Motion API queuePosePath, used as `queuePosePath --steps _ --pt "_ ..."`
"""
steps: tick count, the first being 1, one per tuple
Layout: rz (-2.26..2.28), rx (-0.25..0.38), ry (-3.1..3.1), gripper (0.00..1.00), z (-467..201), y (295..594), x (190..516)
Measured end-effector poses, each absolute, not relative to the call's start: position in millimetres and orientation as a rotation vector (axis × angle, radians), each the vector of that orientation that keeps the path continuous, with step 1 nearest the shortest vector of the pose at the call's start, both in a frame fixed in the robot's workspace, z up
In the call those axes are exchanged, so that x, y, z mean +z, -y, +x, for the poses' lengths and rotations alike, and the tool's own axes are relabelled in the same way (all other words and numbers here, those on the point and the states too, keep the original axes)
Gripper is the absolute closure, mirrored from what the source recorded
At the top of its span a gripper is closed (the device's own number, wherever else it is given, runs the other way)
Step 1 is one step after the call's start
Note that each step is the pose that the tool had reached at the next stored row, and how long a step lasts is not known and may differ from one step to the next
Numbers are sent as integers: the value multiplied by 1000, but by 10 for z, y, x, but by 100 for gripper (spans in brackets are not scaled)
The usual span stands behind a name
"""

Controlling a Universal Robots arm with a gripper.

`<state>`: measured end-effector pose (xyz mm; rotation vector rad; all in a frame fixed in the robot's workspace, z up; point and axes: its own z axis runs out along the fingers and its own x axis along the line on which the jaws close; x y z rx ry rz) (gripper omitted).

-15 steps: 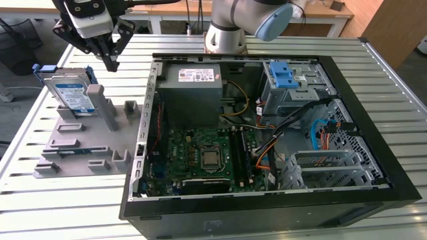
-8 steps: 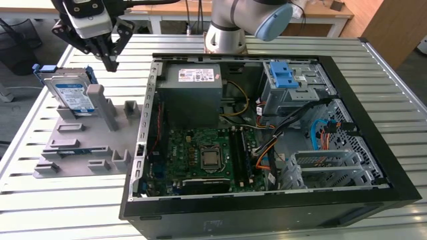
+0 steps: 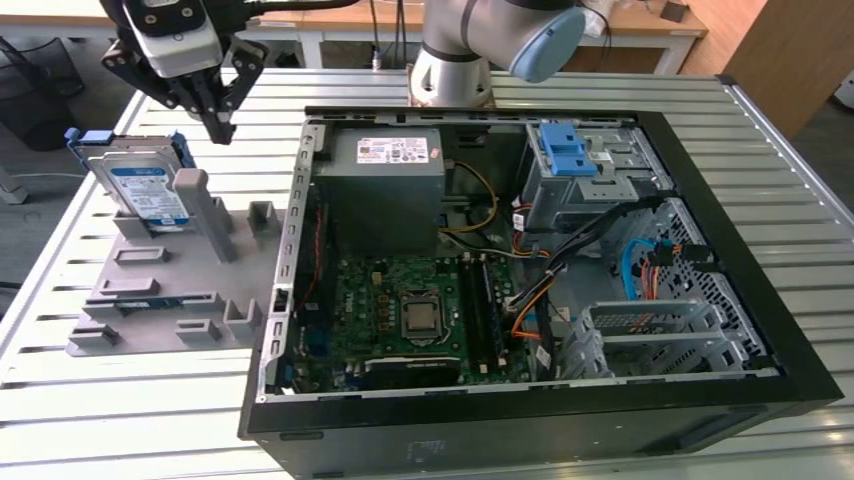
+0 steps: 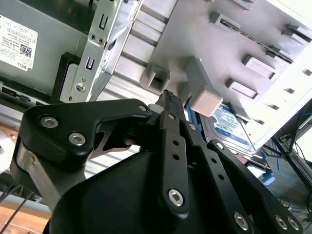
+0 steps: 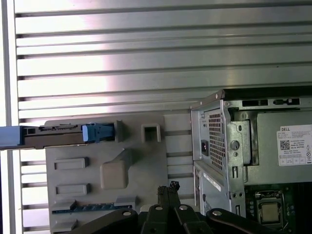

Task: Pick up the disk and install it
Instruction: 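Reach for the disk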

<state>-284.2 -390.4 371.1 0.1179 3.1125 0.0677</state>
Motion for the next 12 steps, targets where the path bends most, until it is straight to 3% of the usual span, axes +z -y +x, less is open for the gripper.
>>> queuePosePath --steps 12 --pt "118 68 -3113 89 -2982 3886 3705"
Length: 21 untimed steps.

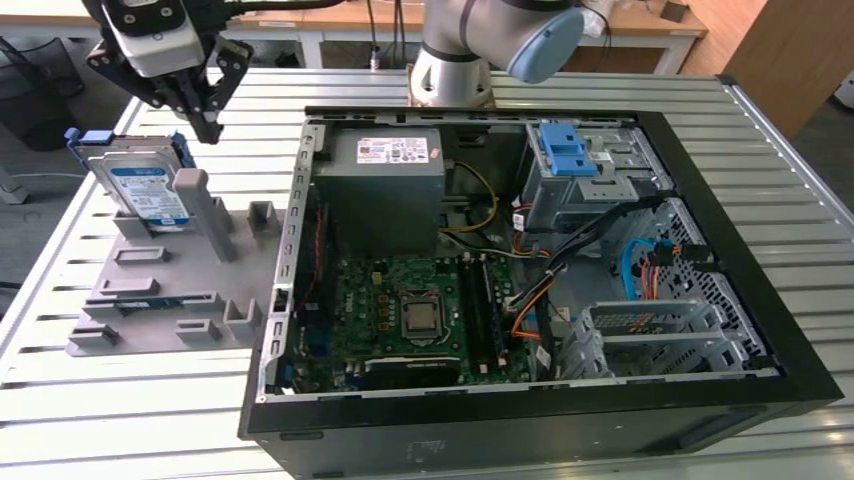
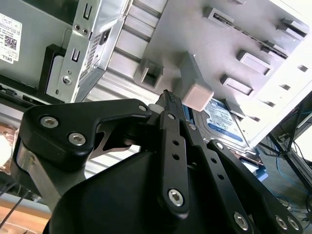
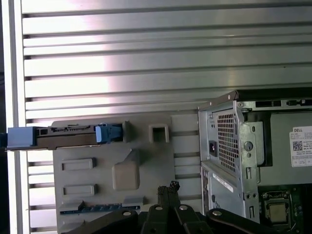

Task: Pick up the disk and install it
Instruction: 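Reach for the disk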

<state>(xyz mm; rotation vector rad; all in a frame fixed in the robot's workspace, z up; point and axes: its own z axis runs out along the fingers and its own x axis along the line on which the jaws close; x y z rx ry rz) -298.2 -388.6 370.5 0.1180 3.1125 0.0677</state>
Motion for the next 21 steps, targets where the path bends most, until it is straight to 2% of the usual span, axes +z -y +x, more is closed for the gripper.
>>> queuePosePath --steps 21 --pt "118 68 -3113 89 -3164 3857 3688"
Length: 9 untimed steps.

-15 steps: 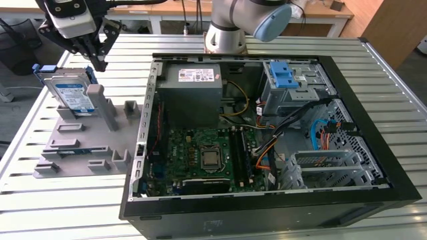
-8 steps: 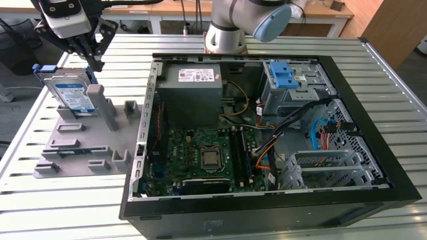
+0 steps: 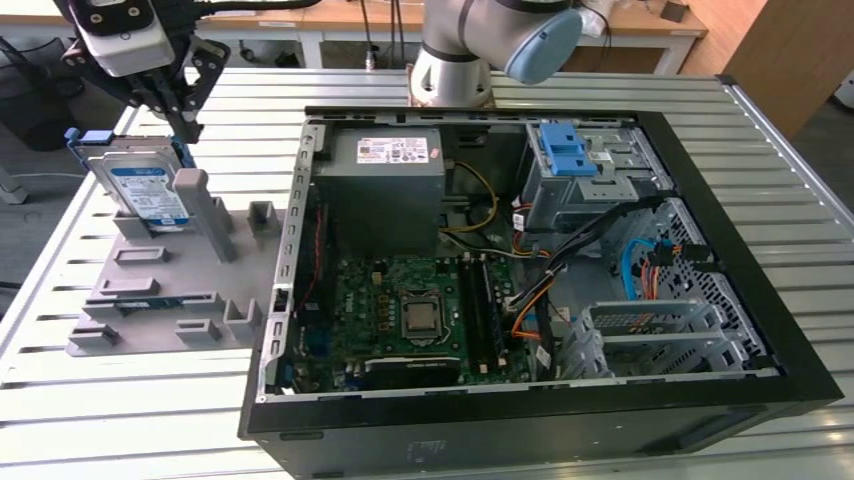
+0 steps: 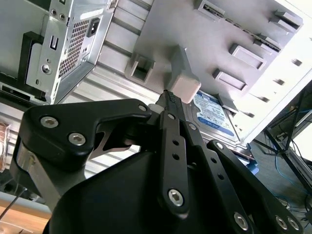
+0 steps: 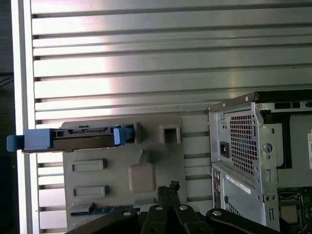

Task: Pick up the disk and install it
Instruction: 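Reach for the disk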

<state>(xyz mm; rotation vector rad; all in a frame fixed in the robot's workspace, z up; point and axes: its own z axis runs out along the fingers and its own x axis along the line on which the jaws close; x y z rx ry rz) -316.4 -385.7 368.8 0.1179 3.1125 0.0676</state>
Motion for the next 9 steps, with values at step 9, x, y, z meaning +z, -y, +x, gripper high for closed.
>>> queuePosePath --steps 9 --pt "118 68 -3113 89 -3261 3822 3679"
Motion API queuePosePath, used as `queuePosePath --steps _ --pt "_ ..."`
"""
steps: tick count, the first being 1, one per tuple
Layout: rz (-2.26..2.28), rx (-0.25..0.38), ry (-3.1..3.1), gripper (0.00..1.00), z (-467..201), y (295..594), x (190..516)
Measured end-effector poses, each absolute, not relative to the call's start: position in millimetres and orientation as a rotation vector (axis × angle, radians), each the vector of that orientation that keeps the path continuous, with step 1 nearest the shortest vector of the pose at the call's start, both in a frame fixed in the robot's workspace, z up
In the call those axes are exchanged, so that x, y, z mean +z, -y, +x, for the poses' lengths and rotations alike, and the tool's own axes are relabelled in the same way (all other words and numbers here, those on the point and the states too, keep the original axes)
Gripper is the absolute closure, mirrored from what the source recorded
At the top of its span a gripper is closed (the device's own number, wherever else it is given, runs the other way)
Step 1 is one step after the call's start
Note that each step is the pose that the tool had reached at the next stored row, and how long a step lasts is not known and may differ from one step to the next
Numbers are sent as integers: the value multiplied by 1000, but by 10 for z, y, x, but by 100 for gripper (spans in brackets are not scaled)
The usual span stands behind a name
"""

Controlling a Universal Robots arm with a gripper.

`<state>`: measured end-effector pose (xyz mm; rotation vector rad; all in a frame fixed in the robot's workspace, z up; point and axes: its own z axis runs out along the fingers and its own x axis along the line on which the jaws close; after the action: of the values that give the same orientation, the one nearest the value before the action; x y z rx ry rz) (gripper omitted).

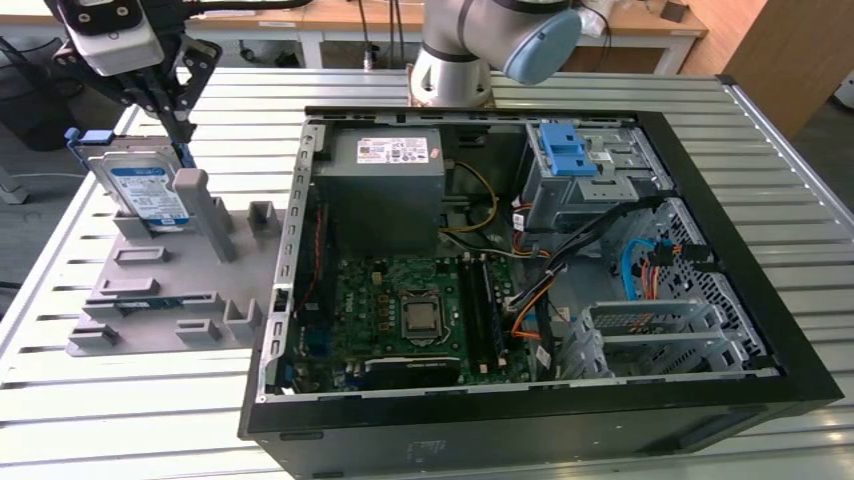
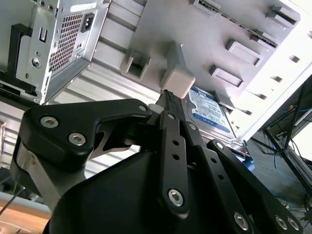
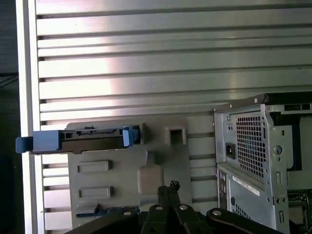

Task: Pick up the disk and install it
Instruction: 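Reach for the disk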

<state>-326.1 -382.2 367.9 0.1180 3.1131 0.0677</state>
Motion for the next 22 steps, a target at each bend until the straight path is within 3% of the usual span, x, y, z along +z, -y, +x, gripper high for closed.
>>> queuePosePath --steps 10,22 --pt "119 67 -3131 89 -3462 3628 3645" --pt "119 67 -3131 89 -3972 3605 3588"
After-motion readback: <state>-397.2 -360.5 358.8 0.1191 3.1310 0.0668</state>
